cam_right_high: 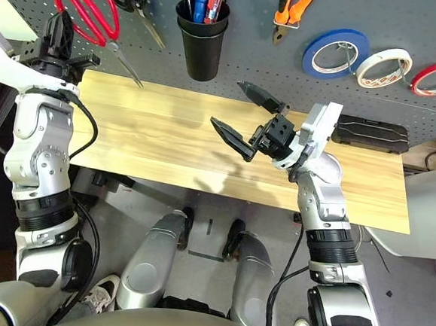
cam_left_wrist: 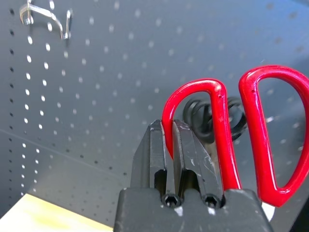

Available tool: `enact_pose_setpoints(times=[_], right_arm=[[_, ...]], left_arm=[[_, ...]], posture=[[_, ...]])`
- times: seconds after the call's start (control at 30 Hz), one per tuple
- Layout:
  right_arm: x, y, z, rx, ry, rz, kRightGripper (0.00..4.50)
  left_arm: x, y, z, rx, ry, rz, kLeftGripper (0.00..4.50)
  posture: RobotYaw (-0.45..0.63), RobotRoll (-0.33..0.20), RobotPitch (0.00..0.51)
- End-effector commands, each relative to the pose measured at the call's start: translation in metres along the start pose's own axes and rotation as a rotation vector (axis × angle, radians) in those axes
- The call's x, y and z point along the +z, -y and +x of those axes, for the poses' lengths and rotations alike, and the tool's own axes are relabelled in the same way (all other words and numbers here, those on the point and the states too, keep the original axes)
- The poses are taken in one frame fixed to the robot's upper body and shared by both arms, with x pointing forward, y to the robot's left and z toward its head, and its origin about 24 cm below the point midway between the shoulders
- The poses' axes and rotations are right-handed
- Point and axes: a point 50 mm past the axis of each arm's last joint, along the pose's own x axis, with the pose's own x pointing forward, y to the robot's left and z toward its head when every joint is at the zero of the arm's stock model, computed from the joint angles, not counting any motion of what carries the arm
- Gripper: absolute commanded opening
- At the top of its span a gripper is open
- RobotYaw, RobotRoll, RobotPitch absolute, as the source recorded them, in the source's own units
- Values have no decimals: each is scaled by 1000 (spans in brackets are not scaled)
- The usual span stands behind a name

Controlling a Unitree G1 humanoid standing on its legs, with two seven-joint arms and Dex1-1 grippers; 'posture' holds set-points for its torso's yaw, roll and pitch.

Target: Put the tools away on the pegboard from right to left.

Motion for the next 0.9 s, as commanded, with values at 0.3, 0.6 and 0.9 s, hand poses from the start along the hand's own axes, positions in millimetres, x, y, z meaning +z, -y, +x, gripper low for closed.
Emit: enact_pose_setpoints(times=[0.3, 0.6, 0.9], right_arm=[[-1, -3, -3, -11, -1, -15, 4500], [0, -6, 2, -10, 28, -22, 4500], [3, -8, 5, -14, 48, -23, 4500]], left_arm=[[-17, -7, 19, 3, -45, 43, 27], [-32, -10, 35, -1, -102, 88, 27], [-47, -12, 34, -19, -164, 151, 1787]], posture=[[320, 0, 233], [306, 0, 221], [297, 0, 226]])
